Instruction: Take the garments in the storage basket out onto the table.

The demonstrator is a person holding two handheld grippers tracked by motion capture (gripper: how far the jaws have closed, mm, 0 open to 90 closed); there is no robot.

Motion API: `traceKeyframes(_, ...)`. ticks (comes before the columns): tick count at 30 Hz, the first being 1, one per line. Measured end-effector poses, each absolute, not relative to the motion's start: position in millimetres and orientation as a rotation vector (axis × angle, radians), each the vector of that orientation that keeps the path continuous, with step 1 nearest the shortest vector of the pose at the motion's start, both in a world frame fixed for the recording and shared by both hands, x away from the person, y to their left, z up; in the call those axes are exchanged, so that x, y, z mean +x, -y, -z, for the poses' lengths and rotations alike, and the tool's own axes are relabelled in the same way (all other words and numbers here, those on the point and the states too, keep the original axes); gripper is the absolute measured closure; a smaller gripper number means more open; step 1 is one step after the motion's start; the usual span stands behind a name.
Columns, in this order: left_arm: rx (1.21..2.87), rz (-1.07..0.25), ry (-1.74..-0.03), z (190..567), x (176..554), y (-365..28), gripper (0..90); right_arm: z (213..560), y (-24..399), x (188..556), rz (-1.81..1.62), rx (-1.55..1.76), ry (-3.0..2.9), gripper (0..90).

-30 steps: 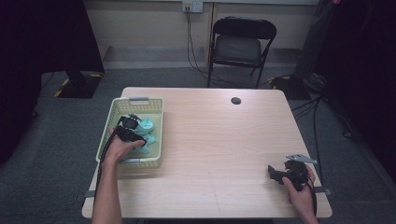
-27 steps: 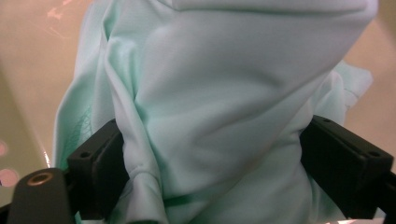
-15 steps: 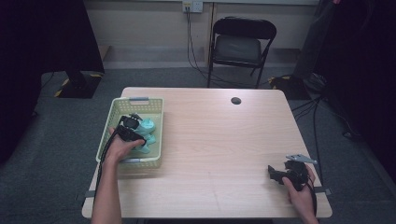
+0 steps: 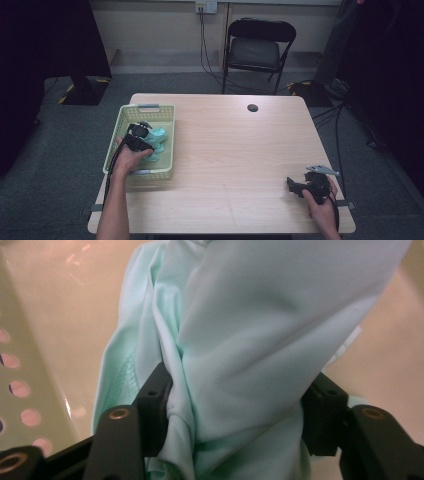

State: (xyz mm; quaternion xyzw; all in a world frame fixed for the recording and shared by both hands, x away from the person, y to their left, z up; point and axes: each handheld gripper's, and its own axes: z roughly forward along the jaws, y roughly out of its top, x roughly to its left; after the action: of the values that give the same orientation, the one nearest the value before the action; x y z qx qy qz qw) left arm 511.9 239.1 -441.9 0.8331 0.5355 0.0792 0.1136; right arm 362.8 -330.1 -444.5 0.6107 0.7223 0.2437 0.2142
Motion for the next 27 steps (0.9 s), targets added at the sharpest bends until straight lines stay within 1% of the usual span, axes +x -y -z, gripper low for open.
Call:
traceKeyframes(5,2.468,-0.242,-1.544,440.8,511.3,-237.5,47.4,444.5,330.2,362.8,-0.676,1.694,-2.004,7.4)
traceKeyframes(15,2.457,-0.233,-1.552,438.0,511.5,-239.4,55.9,444.5,330.2,362.9,-0.676,1.694,-2.004,7.4)
traceKeyframes(27,2.426,-0.223,-1.543,433.7,509.8,-241.6,58.6,444.4,330.1,362.9,-0.676,1.695,-2.004,7.4)
